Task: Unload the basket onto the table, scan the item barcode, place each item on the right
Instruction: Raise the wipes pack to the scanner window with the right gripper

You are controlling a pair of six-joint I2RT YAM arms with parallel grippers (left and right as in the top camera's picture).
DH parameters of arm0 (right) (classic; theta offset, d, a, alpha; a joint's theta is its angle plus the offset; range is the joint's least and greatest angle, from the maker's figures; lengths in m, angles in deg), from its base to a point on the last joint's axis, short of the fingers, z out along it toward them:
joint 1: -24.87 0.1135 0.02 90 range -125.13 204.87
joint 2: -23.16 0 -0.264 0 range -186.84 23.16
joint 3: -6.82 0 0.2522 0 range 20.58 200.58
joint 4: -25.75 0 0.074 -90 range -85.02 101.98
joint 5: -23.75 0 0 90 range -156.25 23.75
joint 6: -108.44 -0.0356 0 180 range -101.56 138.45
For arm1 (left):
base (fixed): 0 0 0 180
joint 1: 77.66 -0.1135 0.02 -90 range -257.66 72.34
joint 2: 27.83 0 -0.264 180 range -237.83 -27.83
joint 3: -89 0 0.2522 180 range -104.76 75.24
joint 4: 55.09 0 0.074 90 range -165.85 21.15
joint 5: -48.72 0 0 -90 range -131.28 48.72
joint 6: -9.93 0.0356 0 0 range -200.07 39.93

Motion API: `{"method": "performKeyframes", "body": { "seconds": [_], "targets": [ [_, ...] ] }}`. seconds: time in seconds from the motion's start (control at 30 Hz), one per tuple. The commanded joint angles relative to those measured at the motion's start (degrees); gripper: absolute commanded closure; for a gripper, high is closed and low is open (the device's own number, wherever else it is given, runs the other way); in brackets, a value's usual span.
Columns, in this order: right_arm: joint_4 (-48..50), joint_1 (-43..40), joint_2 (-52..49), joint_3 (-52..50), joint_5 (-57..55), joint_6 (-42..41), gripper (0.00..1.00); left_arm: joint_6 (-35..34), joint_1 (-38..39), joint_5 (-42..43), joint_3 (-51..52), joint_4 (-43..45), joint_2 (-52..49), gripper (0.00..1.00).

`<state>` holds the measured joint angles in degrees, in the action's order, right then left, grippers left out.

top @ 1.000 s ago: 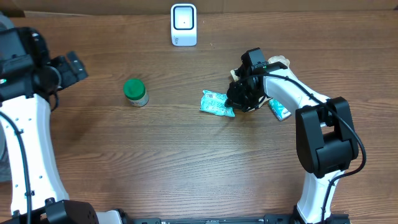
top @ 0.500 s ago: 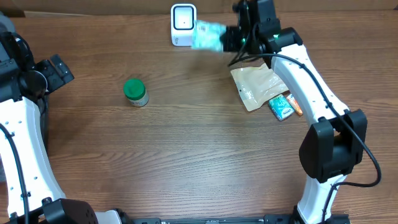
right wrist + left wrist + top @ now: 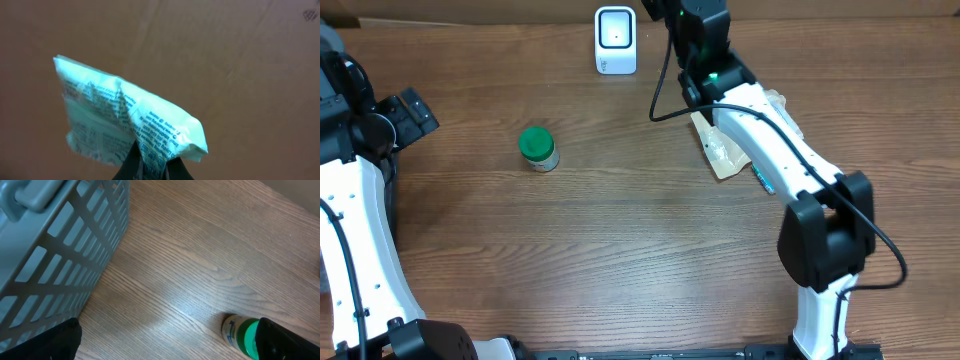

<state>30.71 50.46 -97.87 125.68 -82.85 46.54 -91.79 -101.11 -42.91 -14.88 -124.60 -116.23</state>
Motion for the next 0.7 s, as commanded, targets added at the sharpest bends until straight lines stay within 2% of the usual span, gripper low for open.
{"method": "performKeyframes", "body": {
  "seconds": [0.0, 0.3, 0.43, 0.67],
  "targets": [
    [4.8, -0.5, -6.4, 0.7, -4.9, 10.8, 0.96, 1.0, 0.0, -0.3, -0.7, 0.0, -0.4, 0.00],
    [21.1, -0.5, -19.3, 0.7, -1.2, 31.8, 0.96, 1.0, 0.0, -0.3, -0.7, 0.0, -0.4, 0.00],
    [24.5, -0.5, -21.4, 0.7, 1.7, 32.4, 0.96, 1.0, 0.0, -0.3, -0.7, 0.1, -0.4, 0.00],
    [21.6, 0.0, -23.0, 0.7, 3.2, 33.4, 0.96, 1.0, 0.0, -0.3, -0.7, 0.0, -0.4, 0.00]
  ]
}}
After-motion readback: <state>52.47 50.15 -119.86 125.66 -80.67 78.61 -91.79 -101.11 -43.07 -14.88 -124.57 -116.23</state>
